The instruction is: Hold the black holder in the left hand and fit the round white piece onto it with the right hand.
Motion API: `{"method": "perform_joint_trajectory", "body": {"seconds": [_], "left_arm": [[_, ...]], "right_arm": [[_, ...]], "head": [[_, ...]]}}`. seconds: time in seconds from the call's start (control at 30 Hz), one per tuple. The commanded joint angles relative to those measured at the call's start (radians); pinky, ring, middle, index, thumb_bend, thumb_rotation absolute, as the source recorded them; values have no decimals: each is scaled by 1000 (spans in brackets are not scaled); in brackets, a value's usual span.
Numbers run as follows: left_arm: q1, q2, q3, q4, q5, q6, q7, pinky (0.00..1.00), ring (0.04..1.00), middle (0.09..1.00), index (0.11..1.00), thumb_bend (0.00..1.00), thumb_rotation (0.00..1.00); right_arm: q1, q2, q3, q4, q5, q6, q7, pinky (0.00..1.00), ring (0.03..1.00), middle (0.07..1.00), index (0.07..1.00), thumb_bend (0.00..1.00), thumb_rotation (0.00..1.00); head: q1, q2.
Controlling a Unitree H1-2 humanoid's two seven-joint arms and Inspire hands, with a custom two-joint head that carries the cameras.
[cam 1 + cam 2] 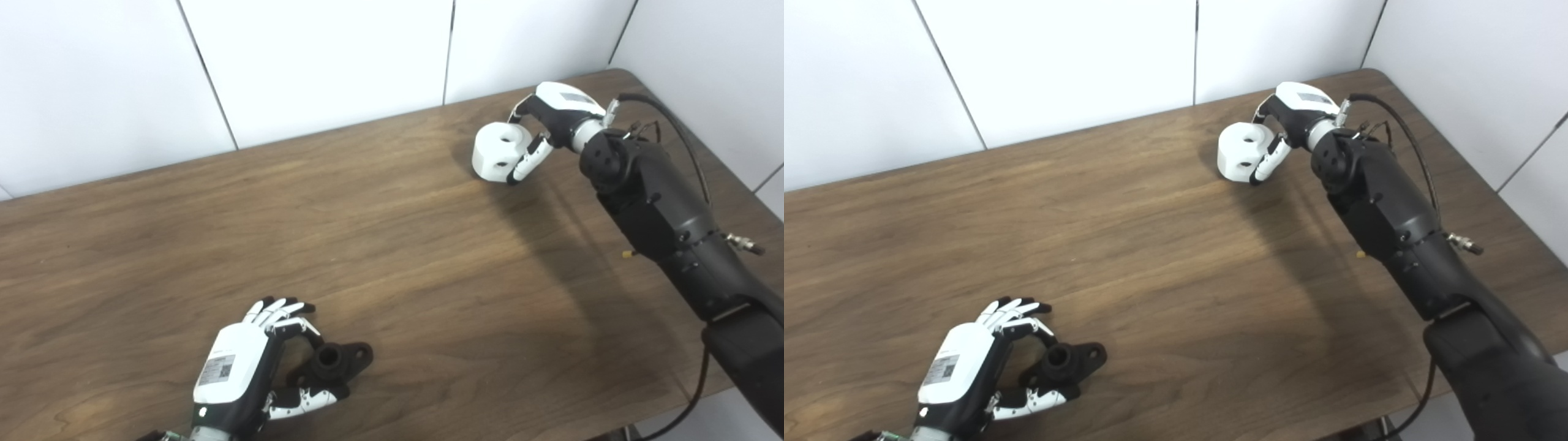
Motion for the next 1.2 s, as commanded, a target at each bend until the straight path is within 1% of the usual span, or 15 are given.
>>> {"method": "perform_joint_trajectory", "body": {"seconds": [0.0, 0.3, 0.43, 0.53, 0.63, 0.73, 0.83, 0.9, 1.0, 1.07, 1.17], "left_arm": [[12, 9, -2, -7, 15, 3, -14, 949, 874, 815, 489, 518, 55], [8, 3, -12, 1, 24, 3, -13, 953, 873, 815, 488, 518, 55], [6, -2, -18, 5, 31, 4, -13, 956, 872, 814, 488, 518, 55], [4, -8, -24, 5, 37, 15, -22, 963, 874, 812, 489, 518, 55], [2, -13, -27, 11, 41, 14, -17, 963, 874, 810, 489, 518, 55], [0, -20, -33, 16, 54, 18, -16, 965, 877, 813, 489, 518, 56], [-3, -27, -40, 18, 70, 21, -10, 961, 874, 811, 489, 518, 57], [-5, -33, -45, 20, 77, 24, -11, 959, 874, 810, 489, 518, 57], [-9, -41, -51, 19, 87, 33, -16, 959, 874, 810, 489, 518, 57], [-12, -46, -57, 19, 97, 41, -20, 958, 874, 810, 489, 517, 58], [-16, -57, -65, 21, 113, 53, -22, 954, 874, 810, 489, 518, 58]], "right_arm": [[-39, -33, -15, -38, 0, -14, -21, 947, 981, 847, 489, 513, 149], [-28, -43, -16, -91, -3, -1, -3, 927, 977, 845, 490, 513, 147], [-22, -51, -14, -140, -11, 14, 24, 907, 968, 839, 489, 515, 146], [-10, -56, -16, -201, -13, 14, 43, 875, 952, 822, 488, 518, 146], [1, -59, -18, -255, -16, 15, 58, 851, 934, 805, 487, 521, 144], [11, -60, -20, -325, -15, 27, 96, 850, 930, 797, 487, 521, 144], [18, -57, -19, -402, -22, 48, 154, 857, 929, 801, 487, 522, 146], [23, -43, -22, -455, -31, 54, 198, 861, 929, 805, 486, 522, 146], [29, -19, -28, -503, -43, 56, 243, 871, 933, 811, 486, 522, 145], [34, 1, -30, -543, -46, 56, 270, 870, 934, 811, 485, 523, 143], [40, 43, -34, -617, -78, 56, 331, 871, 935, 810, 485, 524, 142]], "head": [[0, 1], [10, -2], [22, -1], [32, 1], [49, 0], [70, 3], [95, 10], [114, 16], [142, 26], [162, 37], [186, 49]]}}
